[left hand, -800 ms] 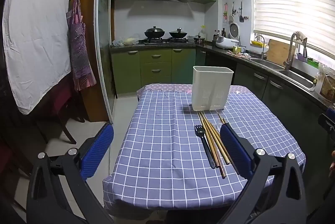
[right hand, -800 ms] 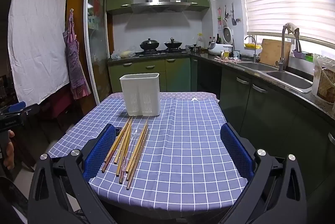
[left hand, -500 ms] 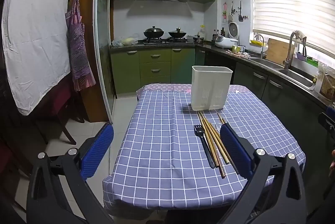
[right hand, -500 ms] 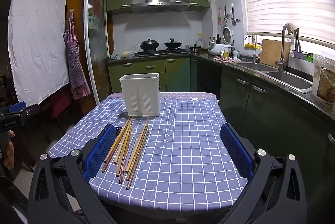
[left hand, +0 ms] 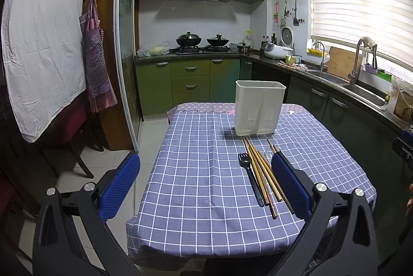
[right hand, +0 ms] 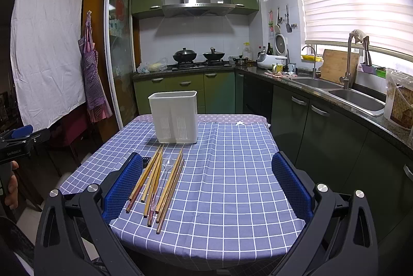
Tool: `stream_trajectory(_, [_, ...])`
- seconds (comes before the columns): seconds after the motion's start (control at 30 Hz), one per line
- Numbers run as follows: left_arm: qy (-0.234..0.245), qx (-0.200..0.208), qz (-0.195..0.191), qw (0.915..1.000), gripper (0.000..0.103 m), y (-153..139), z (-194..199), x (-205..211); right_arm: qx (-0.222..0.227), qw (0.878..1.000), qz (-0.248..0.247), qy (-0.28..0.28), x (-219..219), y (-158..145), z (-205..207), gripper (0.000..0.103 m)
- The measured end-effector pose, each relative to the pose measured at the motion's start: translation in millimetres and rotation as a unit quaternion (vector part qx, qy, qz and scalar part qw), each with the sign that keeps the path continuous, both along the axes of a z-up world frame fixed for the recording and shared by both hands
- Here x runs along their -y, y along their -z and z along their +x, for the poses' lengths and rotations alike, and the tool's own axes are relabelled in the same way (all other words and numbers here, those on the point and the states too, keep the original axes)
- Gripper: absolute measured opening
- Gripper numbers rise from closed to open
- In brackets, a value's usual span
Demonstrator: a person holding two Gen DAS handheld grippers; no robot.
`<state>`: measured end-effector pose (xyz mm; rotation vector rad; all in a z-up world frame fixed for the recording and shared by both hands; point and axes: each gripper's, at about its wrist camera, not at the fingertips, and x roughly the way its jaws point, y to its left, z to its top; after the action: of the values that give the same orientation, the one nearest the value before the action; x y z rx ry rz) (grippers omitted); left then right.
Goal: Organize utensils
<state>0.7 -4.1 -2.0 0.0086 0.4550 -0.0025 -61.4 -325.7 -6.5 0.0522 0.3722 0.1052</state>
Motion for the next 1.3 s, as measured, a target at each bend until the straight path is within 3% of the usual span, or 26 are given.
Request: stream_trajectory(1.3, [0.004, -0.009, 0.000, 1.0000, 0.097, 11, 3, 6, -0.005, 1.000, 0.000, -0.003, -1, 12, 1, 0.099])
